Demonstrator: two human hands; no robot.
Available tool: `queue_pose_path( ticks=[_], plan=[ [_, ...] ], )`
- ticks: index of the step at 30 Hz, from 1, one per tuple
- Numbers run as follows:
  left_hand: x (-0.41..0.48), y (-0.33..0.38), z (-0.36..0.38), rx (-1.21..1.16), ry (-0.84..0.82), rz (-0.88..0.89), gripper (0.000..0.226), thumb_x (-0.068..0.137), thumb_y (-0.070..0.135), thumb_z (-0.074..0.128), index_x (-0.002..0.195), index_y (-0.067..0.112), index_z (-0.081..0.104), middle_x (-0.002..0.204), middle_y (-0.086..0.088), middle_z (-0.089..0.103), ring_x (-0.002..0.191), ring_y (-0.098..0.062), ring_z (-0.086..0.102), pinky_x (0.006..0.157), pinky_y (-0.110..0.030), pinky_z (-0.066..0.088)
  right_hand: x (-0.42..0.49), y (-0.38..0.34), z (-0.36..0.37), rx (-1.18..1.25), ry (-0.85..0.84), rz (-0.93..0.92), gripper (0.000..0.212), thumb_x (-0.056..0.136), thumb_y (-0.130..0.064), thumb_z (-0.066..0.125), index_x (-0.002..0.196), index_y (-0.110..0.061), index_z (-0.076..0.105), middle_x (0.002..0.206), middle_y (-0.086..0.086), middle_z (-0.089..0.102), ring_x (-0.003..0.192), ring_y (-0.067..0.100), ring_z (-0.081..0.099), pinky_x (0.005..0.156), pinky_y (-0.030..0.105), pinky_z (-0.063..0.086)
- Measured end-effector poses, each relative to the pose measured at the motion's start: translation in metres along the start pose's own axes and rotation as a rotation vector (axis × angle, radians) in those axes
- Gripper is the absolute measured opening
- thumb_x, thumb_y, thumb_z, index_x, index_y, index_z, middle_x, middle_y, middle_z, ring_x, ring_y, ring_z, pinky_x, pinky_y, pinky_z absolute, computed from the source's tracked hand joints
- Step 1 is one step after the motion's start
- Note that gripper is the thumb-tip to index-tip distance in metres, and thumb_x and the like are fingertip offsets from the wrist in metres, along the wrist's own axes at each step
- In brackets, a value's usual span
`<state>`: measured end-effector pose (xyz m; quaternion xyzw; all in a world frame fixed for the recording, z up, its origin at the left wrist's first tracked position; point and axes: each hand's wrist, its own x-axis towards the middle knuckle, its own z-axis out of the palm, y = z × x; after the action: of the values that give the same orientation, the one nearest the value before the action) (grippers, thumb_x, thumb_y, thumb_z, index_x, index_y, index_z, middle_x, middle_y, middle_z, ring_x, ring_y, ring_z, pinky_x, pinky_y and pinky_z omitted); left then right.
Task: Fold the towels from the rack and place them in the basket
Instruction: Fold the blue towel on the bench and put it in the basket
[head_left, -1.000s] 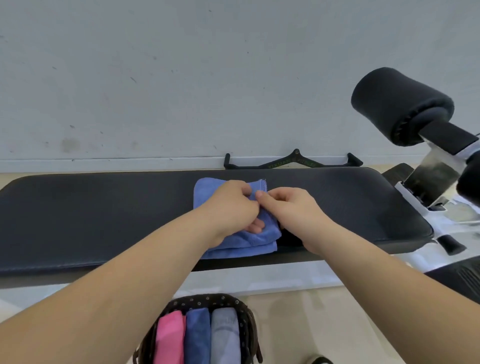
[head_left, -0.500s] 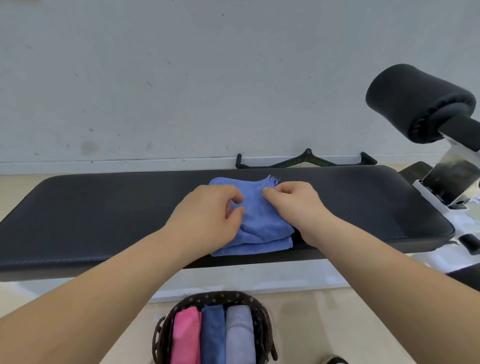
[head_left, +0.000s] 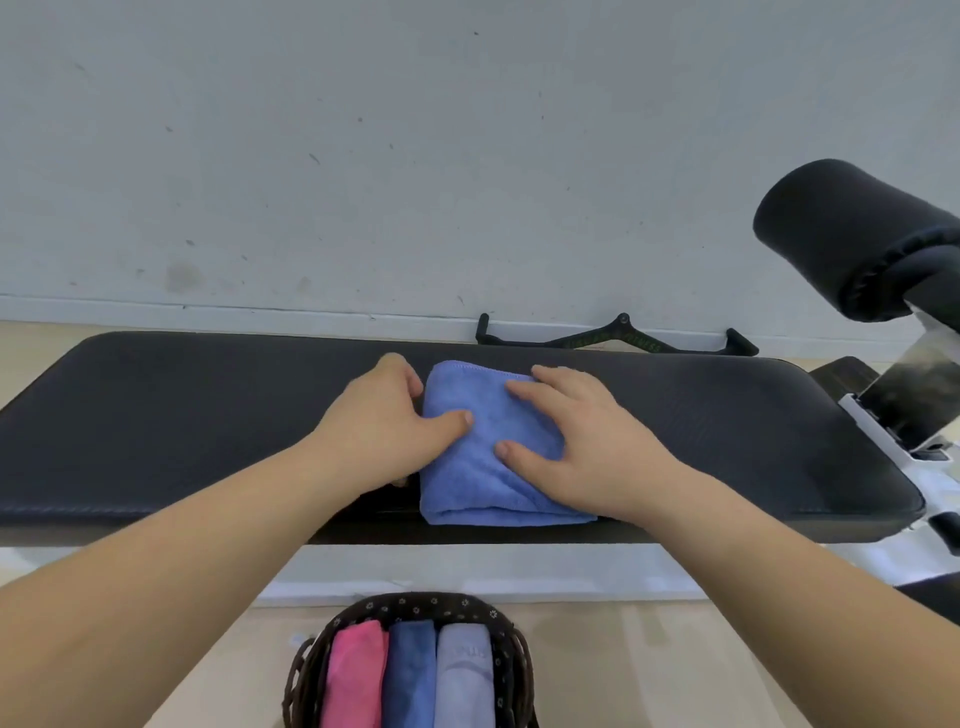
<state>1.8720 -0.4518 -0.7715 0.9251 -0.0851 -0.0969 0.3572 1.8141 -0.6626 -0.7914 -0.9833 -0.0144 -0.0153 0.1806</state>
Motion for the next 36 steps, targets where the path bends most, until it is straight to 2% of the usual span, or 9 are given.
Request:
queue_pose_path(
  ticks=[2, 4, 10, 13, 18, 24, 29, 34, 36],
  plan=[
    [-0.001, 0.003, -0.003, -0.235, -0.094, -0.117, 0.035, 0.087, 0.044, 0.076, 0.097, 0.013, 0.064, 0.088, -0.006, 0.075, 0.067, -0.023, 0.074, 0.065, -0.039, 0.065, -0.001, 0.003, 0.009, 0.011, -0.079, 0.028, 0.085, 0.084, -0.079, 0.040, 0.158, -0.039, 0.033, 0.170, -0.004, 0.020, 0.157, 0.020, 0.010, 0.128, 0.040, 0.014],
    [-0.004, 0.011, -0.002, -0.434, -0.195, -0.224, 0.028, 0.091, 0.037, 0.076, 0.096, 0.009, 0.072, 0.088, -0.009, 0.078, 0.074, -0.024, 0.075, 0.066, -0.037, 0.064, -0.001, 0.003, 0.009, 0.053, -0.091, 0.051, 0.080, 0.087, -0.075, 0.049, 0.158, -0.043, 0.030, 0.169, -0.006, 0.017, 0.156, 0.017, 0.008, 0.128, 0.040, 0.012],
    [0.003, 0.013, -0.005, -0.577, -0.251, -0.284, 0.021, 0.085, 0.019, 0.072, 0.099, 0.003, 0.073, 0.089, -0.016, 0.078, 0.072, -0.025, 0.071, 0.067, -0.035, 0.059, -0.003, -0.011, -0.001, 0.067, -0.155, 0.056, 0.107, 0.054, -0.086, 0.045, 0.154, -0.050, 0.032, 0.152, -0.013, 0.027, 0.142, 0.016, 0.021, 0.120, 0.034, 0.024],
    [0.004, 0.015, -0.010, -0.652, -0.207, -0.277, 0.007, 0.084, 0.011, 0.071, 0.083, 0.008, 0.064, 0.073, -0.009, 0.069, 0.061, -0.023, 0.068, 0.056, -0.029, 0.055, -0.002, -0.016, -0.004, 0.073, -0.193, 0.058, 0.112, 0.047, -0.085, 0.049, 0.152, -0.053, 0.029, 0.141, -0.016, 0.029, 0.135, 0.015, 0.025, 0.115, 0.032, 0.027],
    [-0.002, 0.023, -0.009, -0.650, -0.145, -0.233, 0.016, 0.084, 0.008, 0.070, 0.079, 0.012, 0.055, 0.057, -0.002, 0.052, 0.034, -0.010, 0.045, 0.038, -0.019, 0.037, -0.001, -0.020, -0.004, 0.025, -0.190, 0.037, 0.120, 0.042, -0.089, 0.048, 0.154, -0.051, 0.025, 0.144, -0.018, 0.035, 0.134, 0.016, 0.032, 0.115, 0.036, 0.029],
    [-0.004, 0.043, 0.000, -0.605, -0.201, -0.151, 0.013, 0.086, 0.013, 0.072, 0.080, 0.011, 0.061, 0.055, -0.001, 0.053, 0.038, -0.011, 0.044, 0.041, -0.020, 0.038, 0.000, -0.014, -0.007, 0.018, -0.213, -0.015, 0.082, 0.048, -0.080, 0.061, 0.122, -0.047, 0.047, 0.123, -0.018, 0.049, 0.115, 0.016, 0.047, 0.103, 0.039, 0.043],
    [-0.014, 0.065, 0.023, -0.553, -0.340, -0.100, 0.010, 0.093, 0.018, 0.066, 0.088, 0.009, 0.067, 0.076, -0.011, 0.063, 0.058, -0.020, 0.052, 0.057, -0.028, 0.049, -0.001, 0.006, 0.010, 0.029, -0.121, -0.064, 0.036, 0.059, -0.080, 0.053, 0.087, -0.069, 0.034, 0.100, -0.018, 0.050, 0.096, 0.010, 0.049, 0.083, 0.029, 0.041],
    [-0.013, 0.060, 0.022, -0.270, -0.318, 0.093, 0.017, 0.093, 0.015, 0.062, 0.104, 0.004, 0.069, 0.074, -0.004, 0.057, 0.066, -0.018, 0.053, 0.069, -0.030, 0.047, -0.007, 0.012, 0.006, 0.138, -0.044, -0.061, 0.059, 0.060, -0.072, 0.066, 0.116, -0.055, 0.053, 0.117, -0.018, 0.056, 0.109, 0.008, 0.054, 0.090, 0.031, 0.049],
    [-0.014, 0.058, 0.022, -0.143, -0.296, 0.186, 0.014, 0.095, 0.023, 0.064, 0.103, 0.015, 0.071, 0.072, 0.002, 0.057, 0.066, -0.012, 0.055, 0.068, -0.023, 0.045, -0.012, 0.015, -0.005, 0.264, -0.078, 0.014, 0.051, 0.063, -0.057, 0.080, 0.110, -0.053, 0.061, 0.126, -0.014, 0.052, 0.119, 0.007, 0.050, 0.094, 0.025, 0.045]
  ],
)
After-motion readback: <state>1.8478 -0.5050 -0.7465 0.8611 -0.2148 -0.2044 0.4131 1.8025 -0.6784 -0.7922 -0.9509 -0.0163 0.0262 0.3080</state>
